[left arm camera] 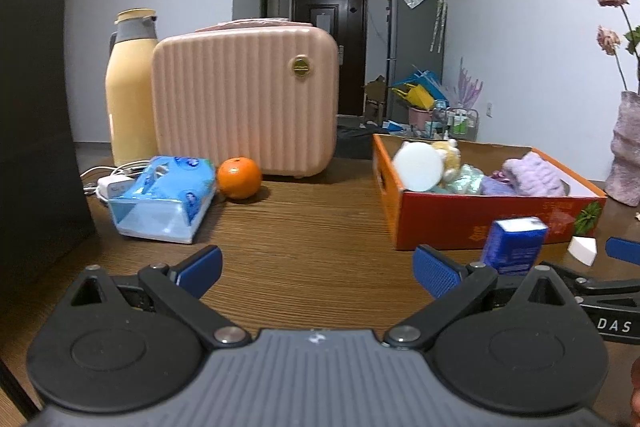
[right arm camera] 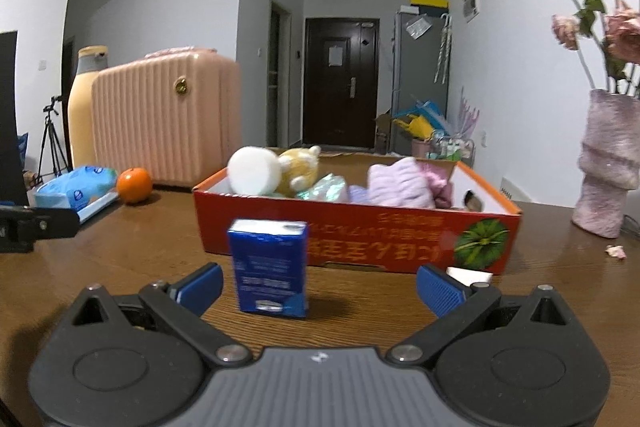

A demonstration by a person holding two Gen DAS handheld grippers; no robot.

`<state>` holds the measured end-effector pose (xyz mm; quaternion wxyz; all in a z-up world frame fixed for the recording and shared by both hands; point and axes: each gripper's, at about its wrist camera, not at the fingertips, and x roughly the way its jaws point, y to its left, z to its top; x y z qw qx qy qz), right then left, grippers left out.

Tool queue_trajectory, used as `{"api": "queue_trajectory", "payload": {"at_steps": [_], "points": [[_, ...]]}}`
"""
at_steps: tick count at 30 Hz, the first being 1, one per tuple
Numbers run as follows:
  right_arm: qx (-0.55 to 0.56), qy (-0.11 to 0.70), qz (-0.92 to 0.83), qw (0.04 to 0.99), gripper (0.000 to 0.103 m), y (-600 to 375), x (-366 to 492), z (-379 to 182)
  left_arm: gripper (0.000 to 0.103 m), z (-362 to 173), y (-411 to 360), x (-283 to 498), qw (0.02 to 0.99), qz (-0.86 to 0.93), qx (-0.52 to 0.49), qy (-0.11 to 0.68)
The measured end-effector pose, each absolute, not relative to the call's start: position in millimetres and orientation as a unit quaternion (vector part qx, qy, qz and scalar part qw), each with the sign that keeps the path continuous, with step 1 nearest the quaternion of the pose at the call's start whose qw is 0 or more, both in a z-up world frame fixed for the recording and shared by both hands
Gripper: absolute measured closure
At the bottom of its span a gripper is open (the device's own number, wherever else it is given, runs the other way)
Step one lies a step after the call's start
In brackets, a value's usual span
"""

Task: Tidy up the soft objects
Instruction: 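Close the right tool on the blue-and-white milk carton and lift it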

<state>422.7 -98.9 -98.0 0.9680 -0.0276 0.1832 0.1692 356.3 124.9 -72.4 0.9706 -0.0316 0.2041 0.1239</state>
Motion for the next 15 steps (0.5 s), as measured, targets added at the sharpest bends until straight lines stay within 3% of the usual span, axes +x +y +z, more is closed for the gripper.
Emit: {"api": "queue_trajectory", "payload": {"at_steps": [15], "points": [[-0.021,0.255,0.165,0.952,0.000,-48,475,-110,0.000,-78,171,362,0.963,0.151,-0.042,0.219]]}}
